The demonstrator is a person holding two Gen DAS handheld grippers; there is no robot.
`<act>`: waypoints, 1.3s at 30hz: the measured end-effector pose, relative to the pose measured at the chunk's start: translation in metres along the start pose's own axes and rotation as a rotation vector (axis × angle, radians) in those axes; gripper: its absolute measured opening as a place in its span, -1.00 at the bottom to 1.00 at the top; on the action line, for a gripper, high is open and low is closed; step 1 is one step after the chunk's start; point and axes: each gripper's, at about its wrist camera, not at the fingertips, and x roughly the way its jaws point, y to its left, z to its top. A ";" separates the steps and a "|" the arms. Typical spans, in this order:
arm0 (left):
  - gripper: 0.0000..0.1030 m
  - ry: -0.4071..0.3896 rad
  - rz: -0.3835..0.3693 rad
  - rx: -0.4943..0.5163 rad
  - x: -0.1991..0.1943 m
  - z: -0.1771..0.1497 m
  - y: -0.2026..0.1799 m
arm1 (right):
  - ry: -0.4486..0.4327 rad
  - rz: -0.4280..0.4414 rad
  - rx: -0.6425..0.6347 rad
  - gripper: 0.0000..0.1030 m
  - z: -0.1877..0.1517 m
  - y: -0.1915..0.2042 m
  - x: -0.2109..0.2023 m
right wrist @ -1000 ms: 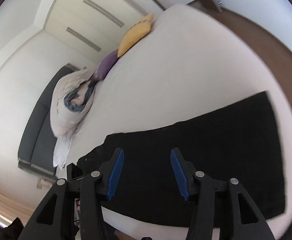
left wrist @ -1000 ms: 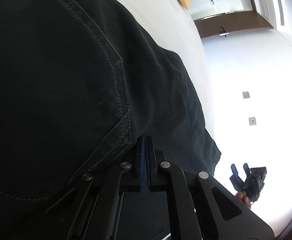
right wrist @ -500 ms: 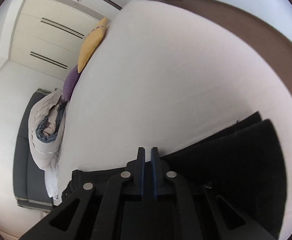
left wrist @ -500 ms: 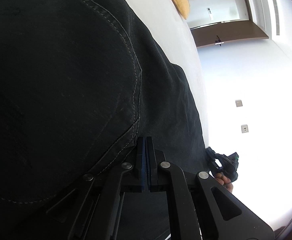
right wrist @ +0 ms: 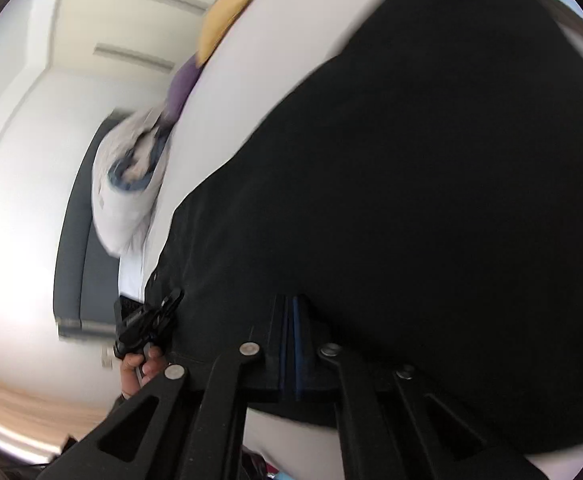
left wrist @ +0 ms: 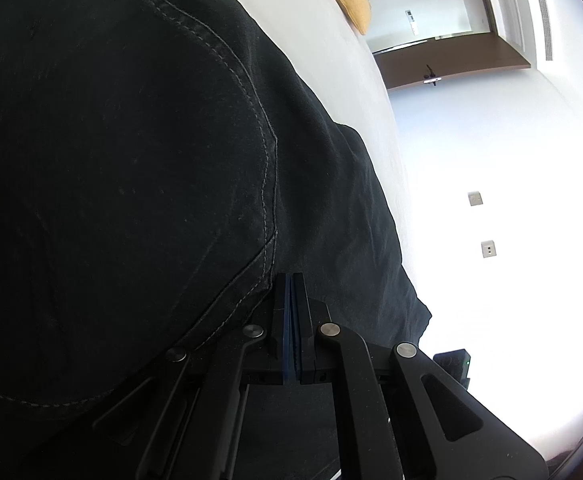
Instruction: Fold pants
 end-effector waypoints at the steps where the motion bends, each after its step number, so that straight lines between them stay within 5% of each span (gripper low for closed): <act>1: -0.93 -0.001 0.001 0.003 -0.001 0.000 0.000 | -0.026 -0.009 0.035 -1.00 -0.001 -0.015 -0.018; 5: -0.93 -0.002 0.005 0.005 -0.002 0.003 0.000 | -0.171 -0.088 0.155 -0.96 -0.014 -0.044 -0.089; 7: -0.93 -0.002 0.015 0.000 -0.003 0.004 -0.002 | -0.218 -0.147 0.105 -0.73 -0.012 -0.025 -0.106; 9: -0.93 -0.010 0.056 0.003 -0.005 0.004 -0.011 | -0.233 -0.086 0.042 -0.43 -0.004 0.004 -0.105; 13: -0.93 -0.058 0.094 0.064 -0.020 -0.001 -0.052 | -0.109 0.105 -0.171 -0.25 0.013 0.083 -0.046; 19: -0.92 0.013 0.002 0.218 0.010 0.021 -0.142 | 0.029 0.061 -0.177 -0.25 0.042 0.095 0.036; 22: -0.92 0.128 -0.011 0.244 0.068 0.042 -0.155 | 0.061 -0.010 -0.109 -0.27 0.049 0.064 0.054; 25: -0.92 0.295 0.021 0.282 0.136 0.047 -0.157 | 0.060 -0.009 -0.073 -0.93 0.047 0.030 0.044; 28: -0.92 0.348 0.148 0.371 0.175 0.047 -0.156 | 0.061 0.029 -0.031 -1.00 0.044 0.009 0.035; 34: -0.93 0.180 0.083 0.156 0.152 0.108 -0.105 | 0.043 0.019 -0.045 -1.00 0.046 0.003 0.014; 37: -0.93 0.091 0.168 0.158 0.124 0.127 -0.104 | 0.029 -0.032 -0.067 -1.00 0.044 0.004 -0.002; 39: -0.93 0.016 0.174 0.220 0.096 0.128 -0.119 | 0.030 -0.054 -0.132 -0.57 0.040 0.021 -0.008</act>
